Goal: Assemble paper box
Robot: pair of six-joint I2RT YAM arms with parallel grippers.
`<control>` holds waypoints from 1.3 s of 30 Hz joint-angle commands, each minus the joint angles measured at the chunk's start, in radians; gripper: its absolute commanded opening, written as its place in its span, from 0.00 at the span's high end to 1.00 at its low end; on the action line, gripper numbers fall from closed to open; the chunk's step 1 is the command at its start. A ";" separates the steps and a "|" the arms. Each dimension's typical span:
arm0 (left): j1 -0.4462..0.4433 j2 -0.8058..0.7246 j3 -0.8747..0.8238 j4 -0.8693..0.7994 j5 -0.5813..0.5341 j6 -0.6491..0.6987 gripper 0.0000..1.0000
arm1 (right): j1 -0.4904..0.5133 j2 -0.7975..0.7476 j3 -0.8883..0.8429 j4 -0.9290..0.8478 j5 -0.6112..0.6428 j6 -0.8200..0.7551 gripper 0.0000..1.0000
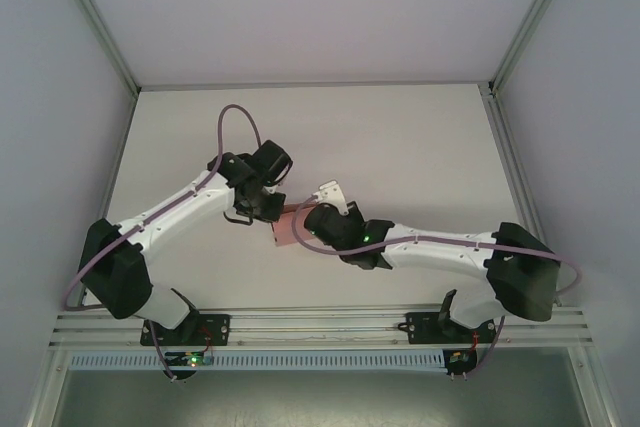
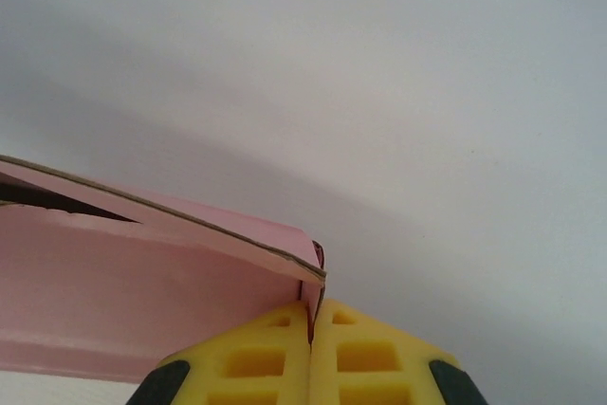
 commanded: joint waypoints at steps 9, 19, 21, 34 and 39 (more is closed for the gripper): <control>0.033 0.068 0.094 -0.028 0.179 -0.254 0.90 | 0.093 0.070 -0.040 0.010 0.033 0.040 1.00; 0.095 0.070 0.091 0.018 0.329 -0.315 0.88 | 0.109 0.110 -0.046 0.022 0.028 0.059 1.00; 0.110 0.070 0.076 0.035 0.377 -0.344 0.88 | 0.109 0.119 -0.053 0.033 0.022 0.057 1.00; 0.136 0.094 0.117 0.003 0.435 -0.319 0.98 | 0.112 0.134 -0.067 0.009 0.021 0.077 1.00; 0.133 0.093 0.099 -0.114 0.334 -0.165 1.00 | 0.112 0.131 -0.067 0.012 0.024 0.074 1.00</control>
